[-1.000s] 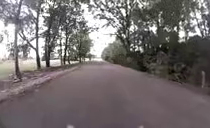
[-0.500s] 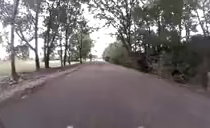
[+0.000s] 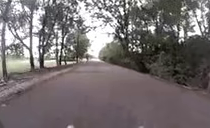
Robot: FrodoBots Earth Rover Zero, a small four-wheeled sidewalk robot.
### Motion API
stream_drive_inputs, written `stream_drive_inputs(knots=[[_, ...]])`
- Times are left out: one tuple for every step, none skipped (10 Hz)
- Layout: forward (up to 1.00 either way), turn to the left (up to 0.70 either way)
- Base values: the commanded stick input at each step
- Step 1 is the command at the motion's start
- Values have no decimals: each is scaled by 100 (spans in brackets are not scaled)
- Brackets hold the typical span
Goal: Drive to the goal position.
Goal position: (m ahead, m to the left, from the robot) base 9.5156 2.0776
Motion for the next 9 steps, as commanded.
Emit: stream_drive_inputs(knots=[[70,0],[70,0],[70,0],[70,0],[70,0],[70,0],[70,0],[70,0],[70,0]])
